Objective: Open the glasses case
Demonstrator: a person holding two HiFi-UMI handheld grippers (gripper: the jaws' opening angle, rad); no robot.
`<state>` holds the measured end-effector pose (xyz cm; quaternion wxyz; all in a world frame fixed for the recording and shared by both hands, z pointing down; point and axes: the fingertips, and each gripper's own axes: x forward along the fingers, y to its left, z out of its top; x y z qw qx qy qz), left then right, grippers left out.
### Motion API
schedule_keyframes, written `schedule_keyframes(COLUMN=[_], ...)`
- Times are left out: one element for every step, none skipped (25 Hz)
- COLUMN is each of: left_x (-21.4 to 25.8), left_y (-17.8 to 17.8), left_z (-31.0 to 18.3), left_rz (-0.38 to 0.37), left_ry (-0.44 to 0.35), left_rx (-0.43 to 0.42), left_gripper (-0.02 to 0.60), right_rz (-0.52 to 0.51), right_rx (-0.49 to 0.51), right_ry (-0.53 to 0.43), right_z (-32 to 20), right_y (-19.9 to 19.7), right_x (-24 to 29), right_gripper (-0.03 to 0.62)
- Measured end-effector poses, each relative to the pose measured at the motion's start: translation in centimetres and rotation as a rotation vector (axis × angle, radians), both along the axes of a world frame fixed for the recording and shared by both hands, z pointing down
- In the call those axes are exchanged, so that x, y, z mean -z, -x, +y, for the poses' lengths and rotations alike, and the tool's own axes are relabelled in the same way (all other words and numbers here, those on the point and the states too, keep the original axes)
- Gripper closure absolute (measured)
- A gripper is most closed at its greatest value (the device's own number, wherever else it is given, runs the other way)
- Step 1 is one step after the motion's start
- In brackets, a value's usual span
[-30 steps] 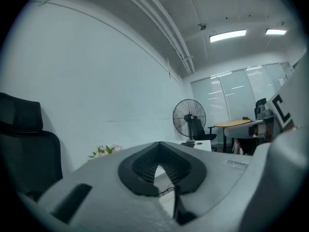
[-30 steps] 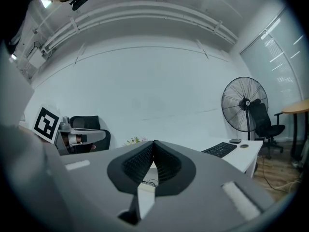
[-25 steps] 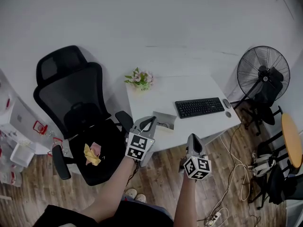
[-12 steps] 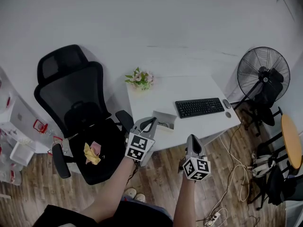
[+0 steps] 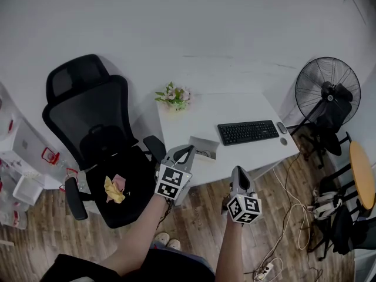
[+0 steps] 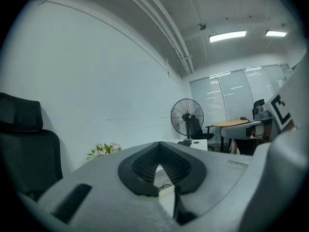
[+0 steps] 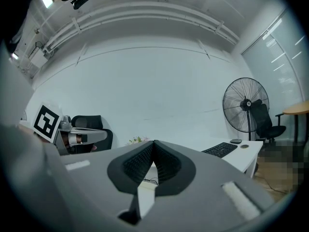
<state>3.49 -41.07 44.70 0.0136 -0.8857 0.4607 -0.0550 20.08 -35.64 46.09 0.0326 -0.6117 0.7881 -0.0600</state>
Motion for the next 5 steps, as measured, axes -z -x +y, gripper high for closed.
schedule_keyframes(left_x=[-0.02,-0.05,-0.10,-0.16,-0.22], left_y=[-0.05,-0.06,-0.05,-0.01,0.03], left_z=[0.02,0.05,0.08,0.11,0.14], left_rz=[0.000,-0.001,-0.002,-0.003,-0.004], left_ry=[0.001,0.002,0.003,0.004,0.005], left_rx=[-0.001,-0.001,-0.002,-0.002,-0.002], left_gripper=[0.574,0.574,0.574,0.574,0.574], right_rz=[0.000,-0.001,-0.001,-0.001,-0.002], right_rx=[0.001,0.002,0.003,0.004,0.004], right_ry=[0.001,0.002,0.003,0.005,0.006], right_z=[0.01,0.04,0.07,0.12,0.16], right_y=[-0.01,0.02,0.07,0.13,0.19], right_x=[-0.02,-0.07,-0.14,-0.21,-0.27], right_gripper=[0.585,0.585,0.585,0.585,0.585])
